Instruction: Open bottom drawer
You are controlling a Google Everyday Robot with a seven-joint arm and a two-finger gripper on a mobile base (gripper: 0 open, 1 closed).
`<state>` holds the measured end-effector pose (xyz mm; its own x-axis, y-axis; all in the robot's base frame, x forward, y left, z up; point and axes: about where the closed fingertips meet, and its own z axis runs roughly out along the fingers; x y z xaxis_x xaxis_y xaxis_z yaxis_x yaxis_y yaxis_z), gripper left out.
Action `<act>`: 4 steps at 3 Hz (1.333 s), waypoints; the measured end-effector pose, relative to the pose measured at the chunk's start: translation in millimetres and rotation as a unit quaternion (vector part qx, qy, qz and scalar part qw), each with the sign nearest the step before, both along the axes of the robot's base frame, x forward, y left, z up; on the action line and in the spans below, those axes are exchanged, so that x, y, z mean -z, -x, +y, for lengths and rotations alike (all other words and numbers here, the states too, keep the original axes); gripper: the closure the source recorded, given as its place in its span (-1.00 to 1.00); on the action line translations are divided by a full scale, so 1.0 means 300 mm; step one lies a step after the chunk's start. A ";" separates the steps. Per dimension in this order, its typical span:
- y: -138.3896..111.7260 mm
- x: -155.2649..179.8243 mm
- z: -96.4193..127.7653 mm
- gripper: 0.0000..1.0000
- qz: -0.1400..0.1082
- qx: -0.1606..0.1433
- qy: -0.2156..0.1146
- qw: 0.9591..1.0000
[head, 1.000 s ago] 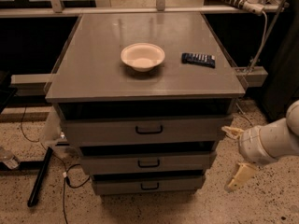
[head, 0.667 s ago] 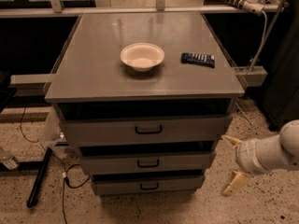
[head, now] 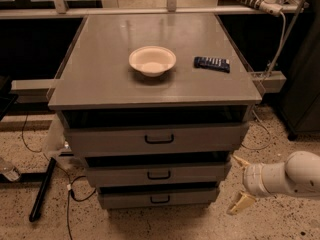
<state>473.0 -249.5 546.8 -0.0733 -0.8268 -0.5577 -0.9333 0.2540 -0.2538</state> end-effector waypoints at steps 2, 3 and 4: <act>0.005 0.096 0.044 -1.00 0.013 -0.010 0.007 1.000; -0.026 0.284 0.069 -1.00 0.029 -0.011 0.014 0.999; -0.026 0.503 0.084 -1.00 0.040 -0.011 0.018 0.999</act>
Offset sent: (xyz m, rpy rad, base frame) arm -0.0026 0.0286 -0.0726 -0.0408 0.0632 0.0419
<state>480.7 -224.1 396.0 -0.0985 -0.8478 -0.5212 -0.9559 0.2262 -0.1872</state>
